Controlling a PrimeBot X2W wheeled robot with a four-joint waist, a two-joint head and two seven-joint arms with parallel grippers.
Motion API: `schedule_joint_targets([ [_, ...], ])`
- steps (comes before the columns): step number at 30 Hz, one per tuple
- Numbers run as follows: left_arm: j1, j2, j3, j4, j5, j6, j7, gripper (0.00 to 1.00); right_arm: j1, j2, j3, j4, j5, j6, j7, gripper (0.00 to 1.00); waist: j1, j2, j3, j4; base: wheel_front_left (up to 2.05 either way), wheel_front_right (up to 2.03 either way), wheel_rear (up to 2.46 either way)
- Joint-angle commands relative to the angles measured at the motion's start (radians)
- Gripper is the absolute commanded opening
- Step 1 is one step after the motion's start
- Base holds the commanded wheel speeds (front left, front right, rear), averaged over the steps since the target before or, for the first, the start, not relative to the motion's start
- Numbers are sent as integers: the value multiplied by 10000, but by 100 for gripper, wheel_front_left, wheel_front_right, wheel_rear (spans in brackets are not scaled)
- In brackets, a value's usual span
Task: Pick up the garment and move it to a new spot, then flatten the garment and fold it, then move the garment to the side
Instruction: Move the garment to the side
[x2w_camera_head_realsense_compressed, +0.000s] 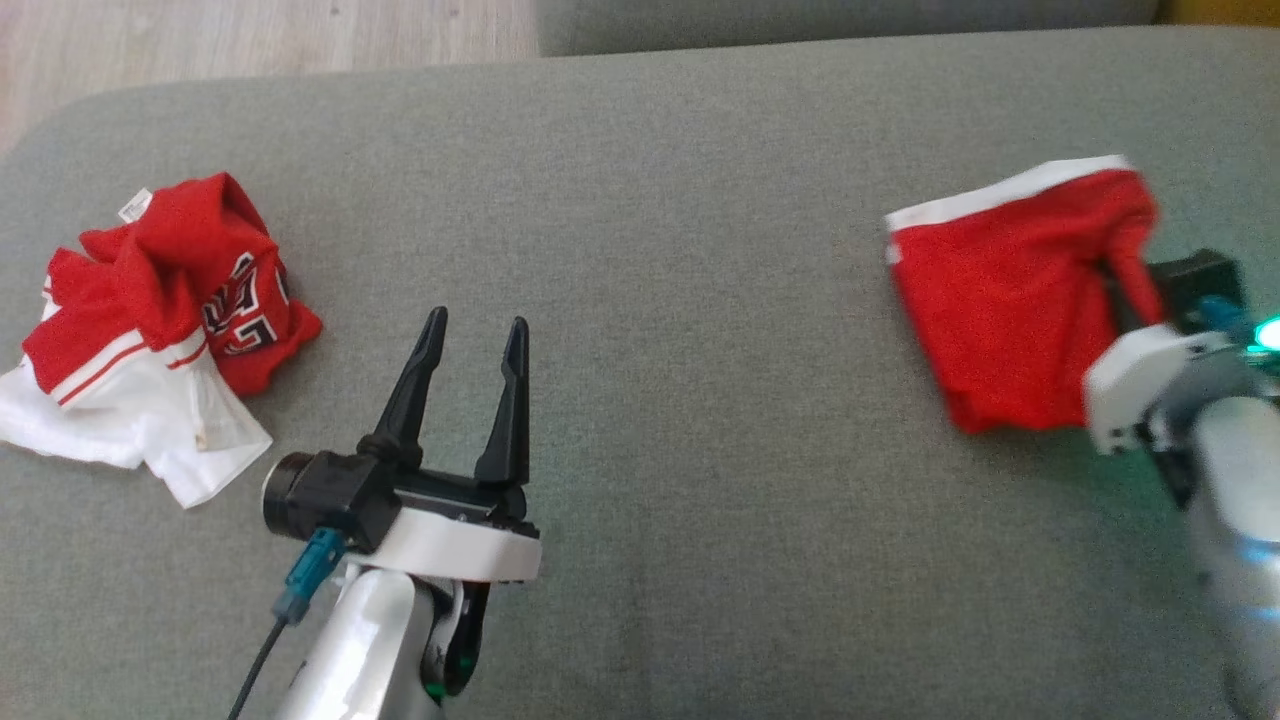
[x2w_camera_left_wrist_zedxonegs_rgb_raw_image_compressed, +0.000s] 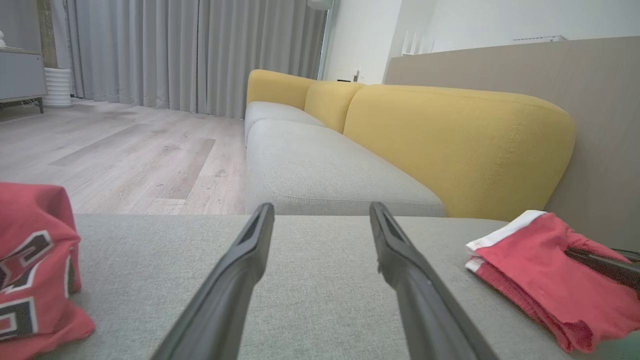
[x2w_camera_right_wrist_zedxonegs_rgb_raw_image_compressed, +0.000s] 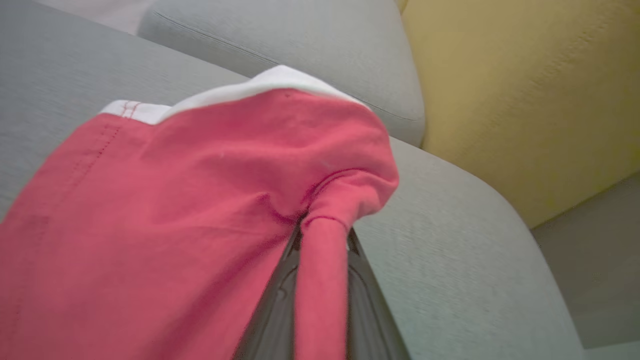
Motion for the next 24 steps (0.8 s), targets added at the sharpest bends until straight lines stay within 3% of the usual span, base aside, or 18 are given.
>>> schedule_joint_targets([
  [1, -196, 41, 364, -346, 24, 1, -63, 100, -102, -533, 276, -309, 126, 21, 82, 0, 1, 0, 146, -2, 0, 0, 0],
  [6, -351, 41, 408, -382, 83, -90, -63, 100, -183, -1949, 79, -177, 285, 21, 222, 0, 1, 0, 481, 133, 0, 0, 0],
  [12, -547, 41, 488, -391, 171, -185, -63, 100, -296, -2951, -784, -76, -8, 21, 349, 0, 1, 0, 846, 339, 0, 0, 0],
  [16, -644, 41, 527, -408, 192, -241, -63, 100, -320, -3193, -1290, -18, -270, 21, 364, 0, 1, 0, 1012, 449, 0, 0, 0],
  [24, -704, 41, 559, -415, 226, -262, -63, 100, -359, -3046, -2019, -149, -692, 21, 362, 0, 1, 0, 1180, 446, 0, 0, 0],
])
